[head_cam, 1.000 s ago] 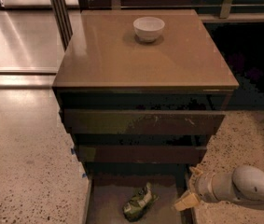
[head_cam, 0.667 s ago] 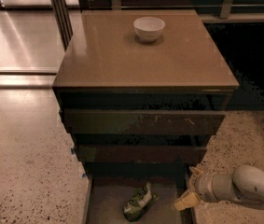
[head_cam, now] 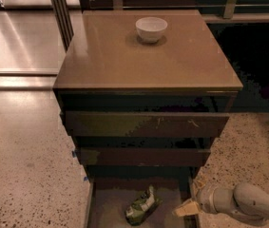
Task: Pick green rice chip bag from bottom drawer and place on counter
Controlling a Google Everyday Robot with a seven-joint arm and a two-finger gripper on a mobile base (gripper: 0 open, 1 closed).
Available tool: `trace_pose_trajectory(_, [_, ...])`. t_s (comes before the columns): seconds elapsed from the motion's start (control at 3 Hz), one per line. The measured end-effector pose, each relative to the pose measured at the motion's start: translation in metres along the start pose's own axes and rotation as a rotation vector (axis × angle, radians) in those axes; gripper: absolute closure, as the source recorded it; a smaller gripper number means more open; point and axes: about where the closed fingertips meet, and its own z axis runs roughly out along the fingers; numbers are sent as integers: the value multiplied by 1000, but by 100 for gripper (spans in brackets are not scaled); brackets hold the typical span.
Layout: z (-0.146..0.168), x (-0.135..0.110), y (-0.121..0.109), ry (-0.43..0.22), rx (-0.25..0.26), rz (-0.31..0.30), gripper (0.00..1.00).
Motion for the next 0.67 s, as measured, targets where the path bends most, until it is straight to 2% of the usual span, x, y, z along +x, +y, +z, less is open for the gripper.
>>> trace_pose_trajectory(0.33, [55,32,-17,-9,-67,54,0])
trace_pose_trajectory(0.67, [93,47,-28,-13,-115,80,0])
